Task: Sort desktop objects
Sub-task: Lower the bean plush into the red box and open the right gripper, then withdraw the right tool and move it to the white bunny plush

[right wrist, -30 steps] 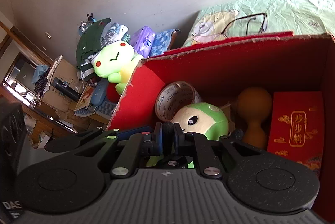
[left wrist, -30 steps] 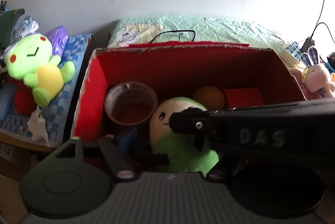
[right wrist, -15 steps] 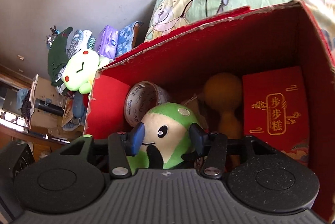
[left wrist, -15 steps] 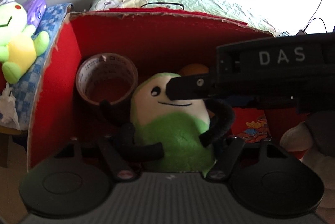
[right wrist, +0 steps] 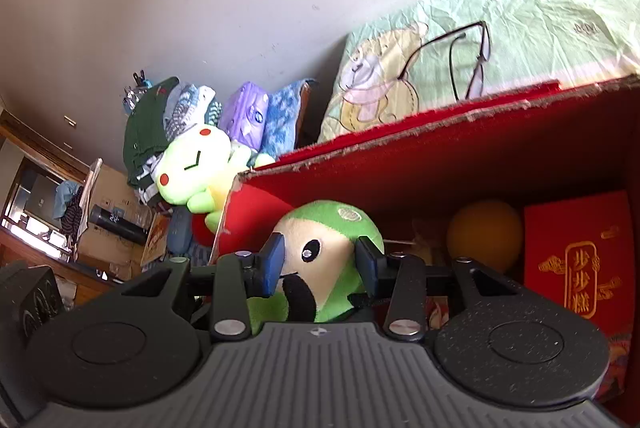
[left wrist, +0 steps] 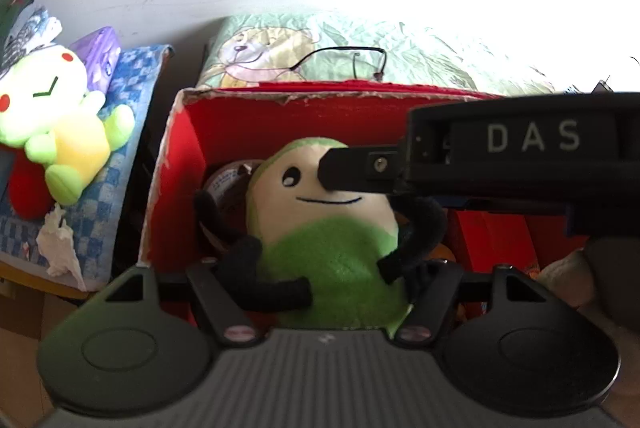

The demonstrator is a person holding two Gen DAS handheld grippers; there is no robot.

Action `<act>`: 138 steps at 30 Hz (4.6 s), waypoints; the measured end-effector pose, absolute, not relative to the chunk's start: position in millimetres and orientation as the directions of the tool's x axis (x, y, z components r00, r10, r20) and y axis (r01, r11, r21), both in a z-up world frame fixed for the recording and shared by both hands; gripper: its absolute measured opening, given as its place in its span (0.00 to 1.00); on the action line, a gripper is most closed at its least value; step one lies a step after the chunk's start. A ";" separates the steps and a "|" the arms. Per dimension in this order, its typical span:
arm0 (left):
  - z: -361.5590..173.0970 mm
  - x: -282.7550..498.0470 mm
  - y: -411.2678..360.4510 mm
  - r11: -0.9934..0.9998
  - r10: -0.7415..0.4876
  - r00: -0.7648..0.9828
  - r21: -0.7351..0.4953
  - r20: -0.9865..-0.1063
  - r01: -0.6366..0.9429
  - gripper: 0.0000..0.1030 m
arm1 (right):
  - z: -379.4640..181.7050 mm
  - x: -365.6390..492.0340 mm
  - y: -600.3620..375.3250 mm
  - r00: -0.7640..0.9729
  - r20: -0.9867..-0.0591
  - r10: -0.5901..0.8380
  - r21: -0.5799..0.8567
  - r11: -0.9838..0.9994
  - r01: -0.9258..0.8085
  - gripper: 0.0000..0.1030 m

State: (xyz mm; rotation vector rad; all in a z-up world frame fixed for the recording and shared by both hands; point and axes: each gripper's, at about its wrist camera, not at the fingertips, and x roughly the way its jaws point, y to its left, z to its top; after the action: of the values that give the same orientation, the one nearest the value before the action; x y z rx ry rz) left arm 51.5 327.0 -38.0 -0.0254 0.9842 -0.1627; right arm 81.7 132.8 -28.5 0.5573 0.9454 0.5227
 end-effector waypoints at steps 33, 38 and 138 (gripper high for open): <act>-61.0 5.9 321.2 0.995 0.004 0.574 0.062 -0.819 0.082 0.67 | -43.2 63.4 147.0 0.411 -0.571 0.711 0.657 0.696 -0.291 0.40; -47.9 -8.9 332.8 0.999 -0.036 0.603 -0.007 -0.797 0.051 0.68 | -40.5 60.0 137.6 0.411 -0.546 0.730 0.686 0.671 -0.280 0.43; 17.9 -36.0 116.7 0.984 0.083 0.682 0.167 -0.727 0.058 0.79 | 9.3 -44.2 -92.8 0.649 -0.577 0.497 0.571 0.813 -0.115 0.30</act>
State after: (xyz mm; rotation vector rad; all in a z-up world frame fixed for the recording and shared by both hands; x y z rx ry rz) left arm -36.0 116.7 17.9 0.1824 0.8213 0.0140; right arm -44.2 -92.8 9.3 0.5240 0.7955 0.3661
